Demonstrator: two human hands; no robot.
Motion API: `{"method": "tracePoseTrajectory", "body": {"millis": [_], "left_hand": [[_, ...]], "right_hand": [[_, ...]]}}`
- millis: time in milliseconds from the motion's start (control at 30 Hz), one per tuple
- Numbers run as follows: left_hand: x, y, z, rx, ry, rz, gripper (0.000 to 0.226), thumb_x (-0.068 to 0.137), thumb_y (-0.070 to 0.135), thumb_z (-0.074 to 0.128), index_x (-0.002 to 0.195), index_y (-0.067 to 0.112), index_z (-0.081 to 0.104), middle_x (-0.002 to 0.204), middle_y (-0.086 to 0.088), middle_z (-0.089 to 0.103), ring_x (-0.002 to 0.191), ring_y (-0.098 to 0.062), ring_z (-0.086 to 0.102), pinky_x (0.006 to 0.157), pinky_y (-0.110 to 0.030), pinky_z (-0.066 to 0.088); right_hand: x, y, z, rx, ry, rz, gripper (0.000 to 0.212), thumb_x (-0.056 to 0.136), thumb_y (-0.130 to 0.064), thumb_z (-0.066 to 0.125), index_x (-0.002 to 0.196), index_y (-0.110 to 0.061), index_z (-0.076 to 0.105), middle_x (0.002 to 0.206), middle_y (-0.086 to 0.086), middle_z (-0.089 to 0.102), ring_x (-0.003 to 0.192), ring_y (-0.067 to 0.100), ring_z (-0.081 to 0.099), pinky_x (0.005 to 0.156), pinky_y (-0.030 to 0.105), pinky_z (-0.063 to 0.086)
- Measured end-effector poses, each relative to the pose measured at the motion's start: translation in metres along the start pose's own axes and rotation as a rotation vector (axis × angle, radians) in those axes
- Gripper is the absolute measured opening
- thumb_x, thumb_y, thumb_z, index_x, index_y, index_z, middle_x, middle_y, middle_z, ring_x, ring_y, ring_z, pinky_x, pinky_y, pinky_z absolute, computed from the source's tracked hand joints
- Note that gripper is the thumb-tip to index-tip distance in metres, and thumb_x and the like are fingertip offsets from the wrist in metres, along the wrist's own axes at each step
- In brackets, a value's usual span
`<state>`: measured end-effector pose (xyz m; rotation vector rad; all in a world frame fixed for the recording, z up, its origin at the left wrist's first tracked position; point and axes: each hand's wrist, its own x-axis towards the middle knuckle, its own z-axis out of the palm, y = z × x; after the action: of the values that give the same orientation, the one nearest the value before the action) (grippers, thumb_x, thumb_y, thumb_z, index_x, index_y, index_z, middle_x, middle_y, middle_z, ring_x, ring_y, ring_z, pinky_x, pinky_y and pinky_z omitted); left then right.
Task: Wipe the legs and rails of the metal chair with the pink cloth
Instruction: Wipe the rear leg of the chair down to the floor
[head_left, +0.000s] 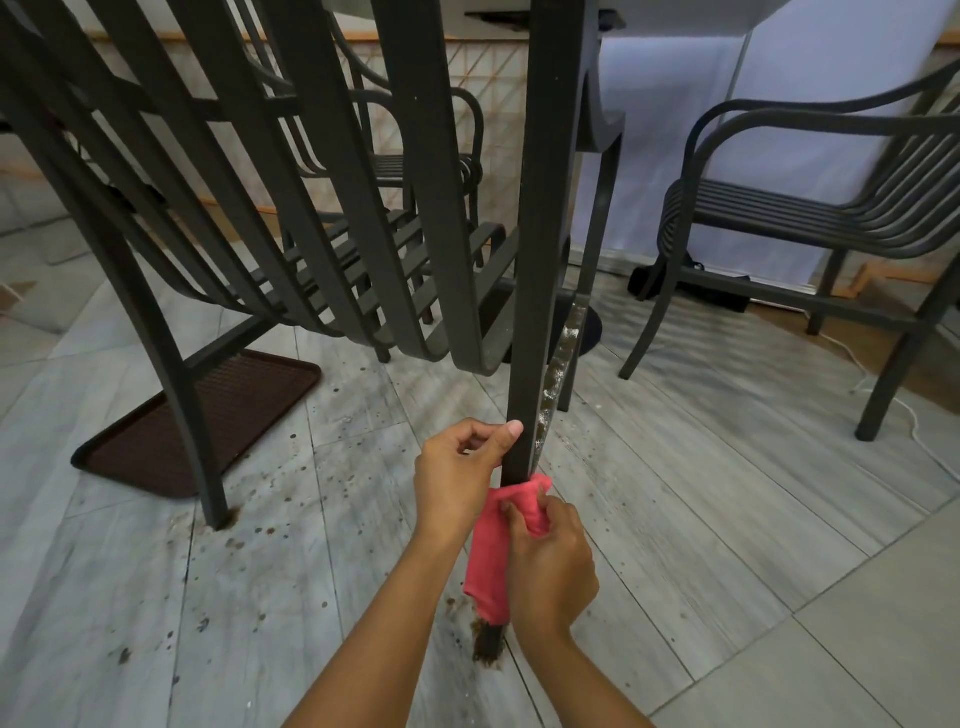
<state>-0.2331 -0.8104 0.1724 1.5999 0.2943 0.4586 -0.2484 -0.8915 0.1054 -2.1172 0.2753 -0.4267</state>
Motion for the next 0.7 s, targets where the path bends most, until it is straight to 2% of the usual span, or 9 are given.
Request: {"method": "tracePoseTrajectory", "body": {"millis": [133,267,367,467,600,700], "left_hand": [[-0.002,-0.001,0.001,0.026,0.016,0.007,0.028,0.063,0.057,0.070,0.067,0.029,0.071,0.070,0.008,0.068,0.079,-0.016,0.067,0.082,-0.048,0.055],[-0.004,0.001,0.001,0.023,-0.002,0.022,0.008,0.078,0.032,0.071,0.074,0.026,0.068,0.074,0.009,0.066,0.079,-0.011,0.064,0.082,-0.045,0.055],[-0.006,0.001,-0.001,-0.011,-0.041,0.017,0.003,0.080,0.025,0.070,0.081,0.025,0.067,0.084,0.007,0.068,0.084,-0.009,0.064,0.083,-0.038,0.055],[-0.008,-0.005,-0.005,-0.031,-0.067,-0.001,0.008,0.081,0.024,0.070,0.086,0.028,0.067,0.088,0.012,0.068,0.082,0.001,0.064,0.080,-0.026,0.054],[-0.008,-0.019,-0.011,0.034,-0.070,-0.060,0.010,0.080,0.029,0.070,0.089,0.026,0.068,0.089,0.005,0.070,0.087,-0.012,0.066,0.081,-0.027,0.054],[-0.009,-0.028,-0.013,0.075,-0.068,-0.119,0.006,0.079,0.033,0.070,0.082,0.027,0.069,0.084,0.000,0.071,0.083,-0.017,0.068,0.082,-0.032,0.054]], "right_hand": [[0.002,-0.001,-0.002,-0.008,-0.024,0.013,0.025,0.080,-0.042,0.066,0.095,-0.023,0.066,0.085,-0.008,0.061,0.063,0.010,0.048,0.055,0.024,0.033],[0.002,-0.003,-0.006,0.020,-0.045,0.040,0.030,0.079,-0.041,0.068,0.103,-0.024,0.066,0.091,-0.009,0.063,0.069,0.011,0.050,0.060,0.025,0.033],[0.003,-0.001,-0.011,0.066,-0.074,0.076,0.031,0.078,-0.040,0.068,0.106,-0.026,0.066,0.098,-0.009,0.064,0.077,0.013,0.056,0.064,0.027,0.039],[0.001,0.009,-0.019,0.081,-0.114,0.098,0.028,0.079,-0.042,0.067,0.105,-0.031,0.065,0.101,-0.011,0.064,0.077,0.011,0.054,0.069,0.030,0.046],[-0.007,0.024,-0.027,0.010,-0.131,0.061,0.031,0.080,-0.048,0.062,0.107,-0.032,0.064,0.086,-0.012,0.058,0.068,0.007,0.053,0.062,0.027,0.045],[-0.008,0.024,-0.029,-0.045,-0.139,0.043,0.033,0.081,-0.051,0.058,0.106,-0.030,0.065,0.082,-0.010,0.058,0.066,0.007,0.054,0.058,0.025,0.045]]}}
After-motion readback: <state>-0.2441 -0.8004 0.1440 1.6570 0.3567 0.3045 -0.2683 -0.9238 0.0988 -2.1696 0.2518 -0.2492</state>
